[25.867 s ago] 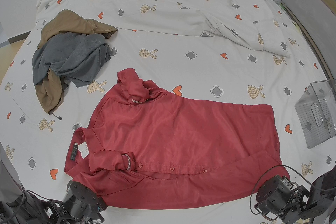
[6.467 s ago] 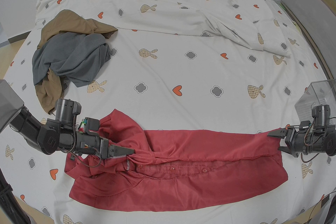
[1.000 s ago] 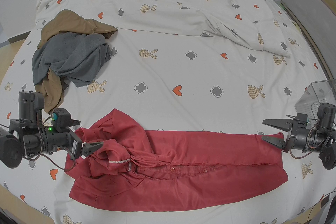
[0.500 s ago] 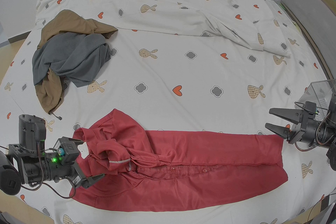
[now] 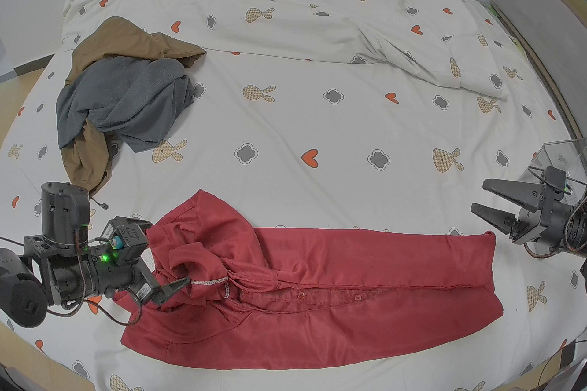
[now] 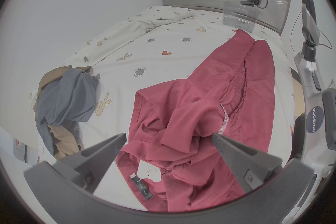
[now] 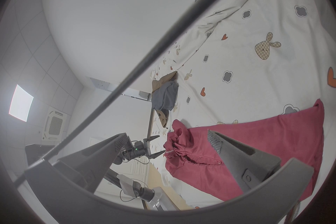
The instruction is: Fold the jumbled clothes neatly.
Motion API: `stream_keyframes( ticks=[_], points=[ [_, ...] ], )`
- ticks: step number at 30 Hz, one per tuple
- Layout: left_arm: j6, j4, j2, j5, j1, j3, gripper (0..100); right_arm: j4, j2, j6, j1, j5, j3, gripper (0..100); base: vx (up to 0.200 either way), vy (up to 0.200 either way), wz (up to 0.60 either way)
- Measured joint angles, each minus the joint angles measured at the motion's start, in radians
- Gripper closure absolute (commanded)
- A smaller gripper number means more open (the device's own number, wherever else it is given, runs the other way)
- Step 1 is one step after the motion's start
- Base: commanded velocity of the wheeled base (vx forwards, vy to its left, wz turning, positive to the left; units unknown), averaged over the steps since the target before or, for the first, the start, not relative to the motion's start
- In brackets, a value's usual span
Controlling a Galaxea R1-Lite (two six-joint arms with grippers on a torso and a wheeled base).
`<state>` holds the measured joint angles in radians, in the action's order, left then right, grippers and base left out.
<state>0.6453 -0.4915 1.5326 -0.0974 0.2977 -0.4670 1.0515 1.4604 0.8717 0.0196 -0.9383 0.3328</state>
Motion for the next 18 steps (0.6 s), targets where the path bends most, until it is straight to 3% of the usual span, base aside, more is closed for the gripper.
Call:
stream_keyframes(
  ticks=[18],
  points=[
    [0.046, -0.17, 0.169, 0.004, -0.026, -0.013, 0, 0.0, -0.031, 0.0, 0.01, 0.0, -0.003, 0, 0.0, 0.0, 0.0]
  ],
)
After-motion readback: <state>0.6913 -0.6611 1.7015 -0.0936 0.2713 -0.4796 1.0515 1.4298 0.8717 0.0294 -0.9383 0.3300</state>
